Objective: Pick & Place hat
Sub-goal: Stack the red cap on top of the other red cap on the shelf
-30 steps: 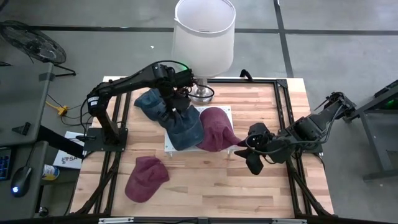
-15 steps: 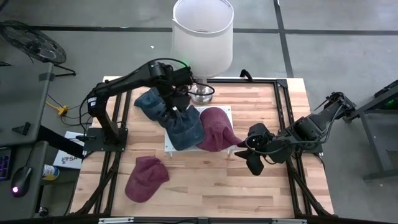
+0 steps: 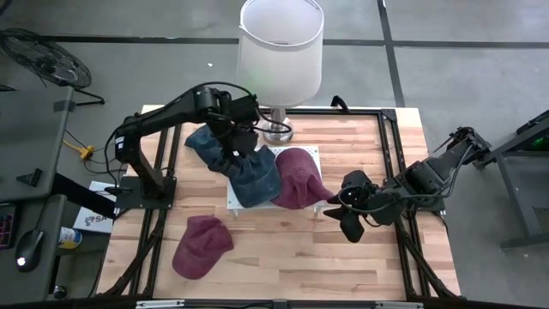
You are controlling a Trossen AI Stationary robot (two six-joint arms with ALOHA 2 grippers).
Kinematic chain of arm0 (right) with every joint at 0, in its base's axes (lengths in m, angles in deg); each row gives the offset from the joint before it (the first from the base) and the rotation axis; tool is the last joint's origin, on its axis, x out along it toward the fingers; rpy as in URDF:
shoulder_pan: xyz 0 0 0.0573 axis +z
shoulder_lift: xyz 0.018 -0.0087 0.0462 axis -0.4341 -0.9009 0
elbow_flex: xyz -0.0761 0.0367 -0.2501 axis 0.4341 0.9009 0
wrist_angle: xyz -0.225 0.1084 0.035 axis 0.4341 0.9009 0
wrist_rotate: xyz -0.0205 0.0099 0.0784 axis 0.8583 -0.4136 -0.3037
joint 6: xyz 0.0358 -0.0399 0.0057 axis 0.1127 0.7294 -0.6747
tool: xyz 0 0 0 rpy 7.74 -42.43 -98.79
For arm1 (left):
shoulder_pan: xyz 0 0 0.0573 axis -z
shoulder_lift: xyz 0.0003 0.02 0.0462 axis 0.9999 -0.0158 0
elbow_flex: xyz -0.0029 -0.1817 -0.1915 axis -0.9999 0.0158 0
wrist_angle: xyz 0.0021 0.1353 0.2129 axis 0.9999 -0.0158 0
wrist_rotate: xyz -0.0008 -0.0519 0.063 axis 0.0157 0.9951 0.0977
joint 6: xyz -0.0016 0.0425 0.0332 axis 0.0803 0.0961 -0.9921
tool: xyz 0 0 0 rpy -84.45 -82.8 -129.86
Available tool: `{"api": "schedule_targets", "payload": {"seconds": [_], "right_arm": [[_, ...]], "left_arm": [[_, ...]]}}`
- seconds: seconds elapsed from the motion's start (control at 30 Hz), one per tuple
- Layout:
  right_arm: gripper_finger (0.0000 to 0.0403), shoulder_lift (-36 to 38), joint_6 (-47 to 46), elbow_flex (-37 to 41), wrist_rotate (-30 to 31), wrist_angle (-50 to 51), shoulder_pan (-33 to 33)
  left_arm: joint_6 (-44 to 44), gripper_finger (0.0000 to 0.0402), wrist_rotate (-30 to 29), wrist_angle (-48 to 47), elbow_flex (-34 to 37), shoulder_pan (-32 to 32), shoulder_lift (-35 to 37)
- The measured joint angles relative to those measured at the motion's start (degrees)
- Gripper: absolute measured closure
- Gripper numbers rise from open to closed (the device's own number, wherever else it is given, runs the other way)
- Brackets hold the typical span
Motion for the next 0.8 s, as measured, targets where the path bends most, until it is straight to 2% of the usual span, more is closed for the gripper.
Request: {"api": "schedule_targets", "payload": {"seconds": [0.47,0.67,0.8], "right_arm": [[0.0224,0.00,1.30,0.00,-1.05,0.63,-0.01],[0.0224,0.00,1.12,0.00,-0.90,1.67,0.01],[0.0224,0.00,1.15,0.00,0.15,1.71,0.01]], "left_arm": [[20.29,0.0236,2.16,0.05,0.07,4.31,4.89],[30.35,0.0236,3.18,0.03,0.06,9.58,9.18],[38.76,0.0236,0.53,0.01,0.04,14.47,12.03]]}}
